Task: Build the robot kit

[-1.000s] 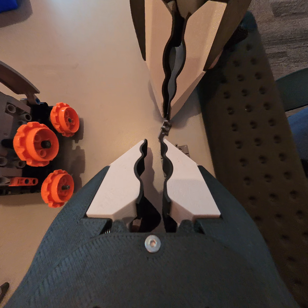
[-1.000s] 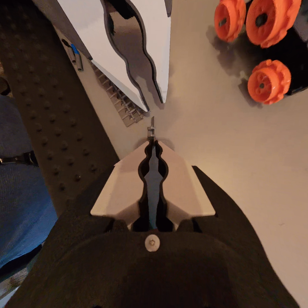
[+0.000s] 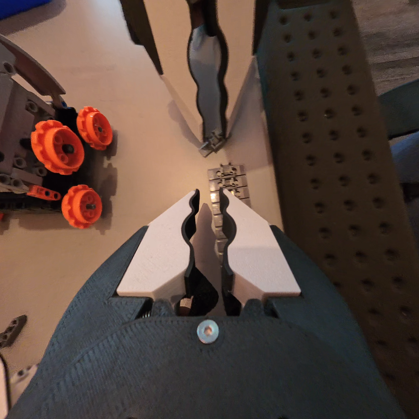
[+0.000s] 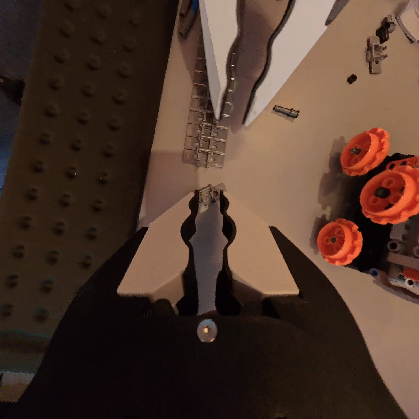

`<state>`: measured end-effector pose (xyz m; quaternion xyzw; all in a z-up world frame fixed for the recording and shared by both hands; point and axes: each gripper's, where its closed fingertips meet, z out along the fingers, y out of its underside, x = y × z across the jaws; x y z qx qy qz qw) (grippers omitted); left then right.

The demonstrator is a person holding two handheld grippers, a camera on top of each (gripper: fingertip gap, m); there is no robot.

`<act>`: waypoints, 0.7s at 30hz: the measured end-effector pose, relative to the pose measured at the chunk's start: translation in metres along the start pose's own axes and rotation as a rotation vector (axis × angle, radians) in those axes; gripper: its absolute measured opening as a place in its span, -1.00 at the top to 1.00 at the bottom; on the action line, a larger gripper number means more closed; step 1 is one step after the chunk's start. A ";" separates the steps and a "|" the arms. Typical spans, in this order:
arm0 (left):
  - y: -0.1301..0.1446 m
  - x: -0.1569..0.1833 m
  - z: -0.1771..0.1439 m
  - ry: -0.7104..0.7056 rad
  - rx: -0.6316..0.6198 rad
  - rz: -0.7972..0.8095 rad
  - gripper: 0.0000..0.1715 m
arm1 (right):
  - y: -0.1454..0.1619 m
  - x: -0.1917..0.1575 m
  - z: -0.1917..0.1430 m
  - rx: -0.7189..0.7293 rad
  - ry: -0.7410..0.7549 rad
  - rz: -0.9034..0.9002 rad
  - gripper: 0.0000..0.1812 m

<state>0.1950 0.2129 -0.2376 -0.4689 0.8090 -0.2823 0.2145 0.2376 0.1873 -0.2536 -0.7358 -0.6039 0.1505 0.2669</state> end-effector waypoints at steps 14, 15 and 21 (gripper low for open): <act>0.009 0.016 0.003 0.030 0.018 0.034 0.78 | -0.007 0.004 -0.003 0.028 0.054 0.070 0.79; 0.008 0.016 0.003 0.027 0.018 0.034 0.78 | -0.006 0.005 -0.004 0.025 0.068 0.090 0.80; 0.007 0.018 0.009 0.033 0.018 0.036 0.78 | 0.000 0.005 0.006 0.009 0.092 0.101 0.89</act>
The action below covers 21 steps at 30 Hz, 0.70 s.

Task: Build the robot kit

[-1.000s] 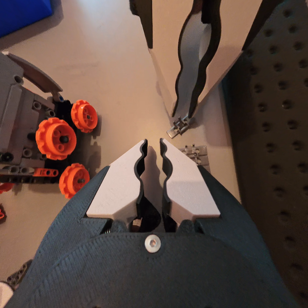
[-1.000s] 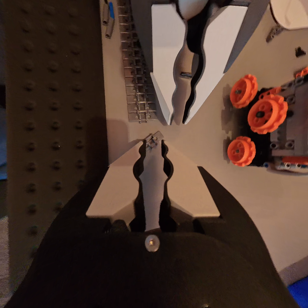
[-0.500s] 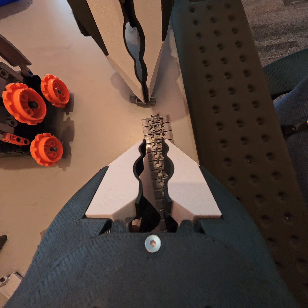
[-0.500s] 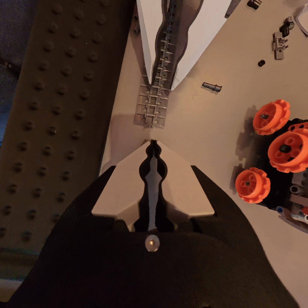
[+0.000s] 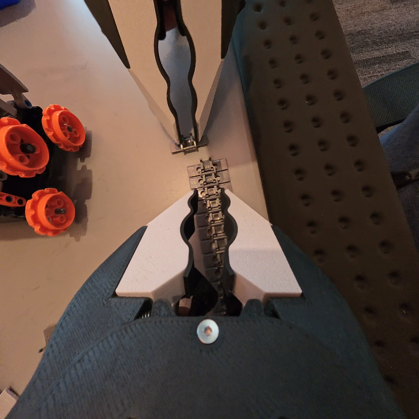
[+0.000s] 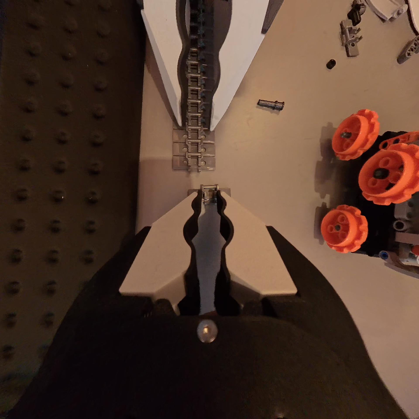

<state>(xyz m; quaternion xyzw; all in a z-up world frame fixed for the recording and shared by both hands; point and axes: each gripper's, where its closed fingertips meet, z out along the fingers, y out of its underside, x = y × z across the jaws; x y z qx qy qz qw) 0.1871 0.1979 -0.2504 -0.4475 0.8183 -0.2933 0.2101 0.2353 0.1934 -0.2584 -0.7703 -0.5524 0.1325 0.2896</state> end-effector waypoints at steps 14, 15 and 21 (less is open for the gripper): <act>0.002 0.001 0.010 -0.021 -0.022 0.033 0.84 | -0.016 -0.011 0.002 0.004 -0.008 -0.031 0.91; 0.001 0.001 0.010 -0.020 -0.022 0.032 0.84 | -0.014 -0.011 0.002 -0.008 -0.013 -0.031 0.91; 0.002 0.001 0.010 -0.012 -0.021 0.030 0.85 | -0.013 -0.011 0.004 -0.047 -0.033 -0.052 0.91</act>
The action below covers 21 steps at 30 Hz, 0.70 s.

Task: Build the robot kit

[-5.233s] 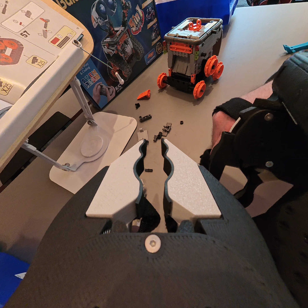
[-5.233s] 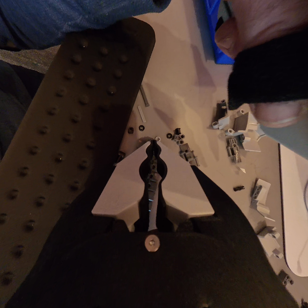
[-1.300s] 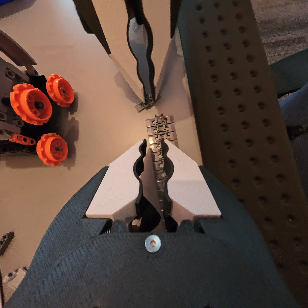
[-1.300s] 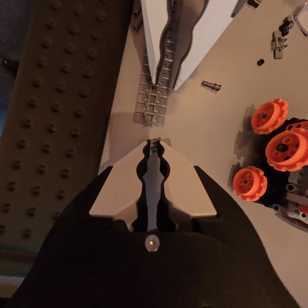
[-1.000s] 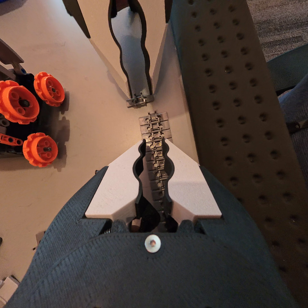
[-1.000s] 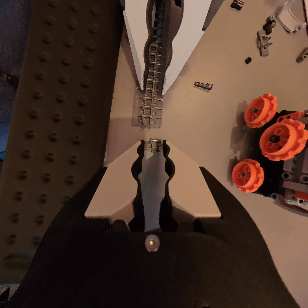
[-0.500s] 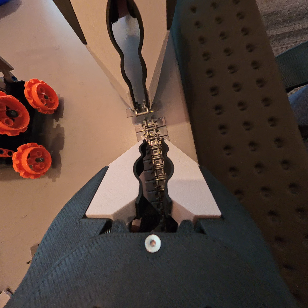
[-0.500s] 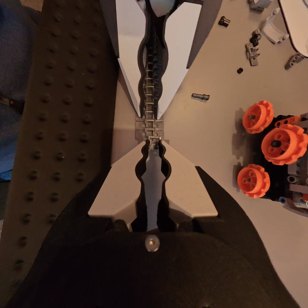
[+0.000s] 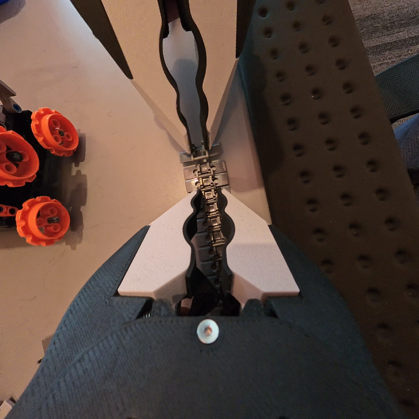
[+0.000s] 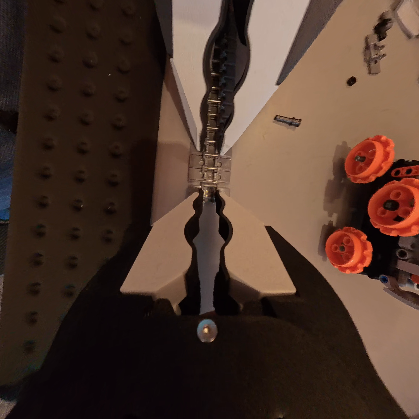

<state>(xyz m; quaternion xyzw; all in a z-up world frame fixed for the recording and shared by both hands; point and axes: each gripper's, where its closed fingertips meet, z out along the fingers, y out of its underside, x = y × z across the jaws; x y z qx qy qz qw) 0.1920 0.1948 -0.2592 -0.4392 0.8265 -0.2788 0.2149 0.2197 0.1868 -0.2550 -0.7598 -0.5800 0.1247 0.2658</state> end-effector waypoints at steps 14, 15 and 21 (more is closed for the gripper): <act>-0.001 0.000 0.002 0.013 0.009 -0.007 0.85 | 0.002 0.000 0.002 -0.089 -0.020 -0.021 0.87; -0.001 0.000 0.001 0.012 0.008 -0.005 0.85 | 0.000 0.000 -0.001 -0.072 -0.014 -0.017 0.87; -0.001 -0.001 0.002 0.010 0.011 -0.001 0.85 | -0.006 0.000 -0.002 -0.010 0.013 -0.010 1.00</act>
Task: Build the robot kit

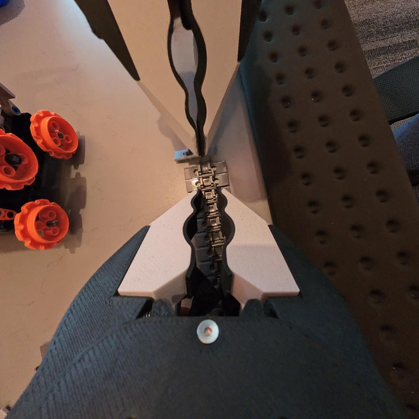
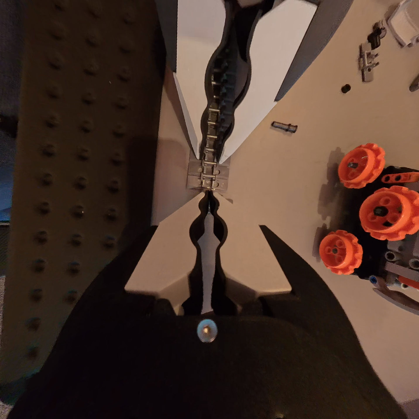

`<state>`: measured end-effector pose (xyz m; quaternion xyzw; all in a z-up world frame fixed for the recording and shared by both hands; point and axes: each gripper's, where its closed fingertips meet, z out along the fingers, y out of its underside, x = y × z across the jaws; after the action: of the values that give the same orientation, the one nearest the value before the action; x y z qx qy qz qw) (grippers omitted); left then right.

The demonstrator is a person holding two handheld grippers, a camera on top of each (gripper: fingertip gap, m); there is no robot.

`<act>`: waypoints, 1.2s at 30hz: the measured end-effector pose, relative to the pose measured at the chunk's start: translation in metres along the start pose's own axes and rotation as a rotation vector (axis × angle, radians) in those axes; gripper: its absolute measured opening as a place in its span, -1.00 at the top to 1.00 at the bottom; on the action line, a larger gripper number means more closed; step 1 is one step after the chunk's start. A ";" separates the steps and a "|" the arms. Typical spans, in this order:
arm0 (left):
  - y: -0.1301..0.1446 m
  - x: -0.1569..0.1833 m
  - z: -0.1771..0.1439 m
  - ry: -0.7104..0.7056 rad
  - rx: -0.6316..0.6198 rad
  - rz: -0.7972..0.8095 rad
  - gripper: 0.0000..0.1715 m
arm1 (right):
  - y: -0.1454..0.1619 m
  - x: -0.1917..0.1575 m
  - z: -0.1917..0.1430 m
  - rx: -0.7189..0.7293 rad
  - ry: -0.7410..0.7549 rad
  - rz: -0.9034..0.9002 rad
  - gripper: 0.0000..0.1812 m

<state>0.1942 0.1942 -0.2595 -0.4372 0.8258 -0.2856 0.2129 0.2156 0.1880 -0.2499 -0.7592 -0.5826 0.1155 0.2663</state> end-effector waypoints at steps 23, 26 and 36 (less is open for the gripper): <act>0.000 -0.002 0.000 -0.005 -0.003 -0.001 0.85 | 0.007 0.001 -0.004 0.080 -0.022 0.016 0.91; 0.000 -0.003 0.001 -0.005 -0.002 0.001 0.85 | 0.006 -0.003 -0.002 0.071 -0.018 0.007 0.91; 0.000 -0.004 0.001 -0.012 -0.006 0.002 0.85 | 0.008 0.001 -0.002 0.027 -0.001 -0.004 0.91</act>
<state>0.1968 0.1975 -0.2595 -0.4389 0.8257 -0.2804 0.2167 0.2233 0.1866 -0.2522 -0.7544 -0.5825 0.1230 0.2764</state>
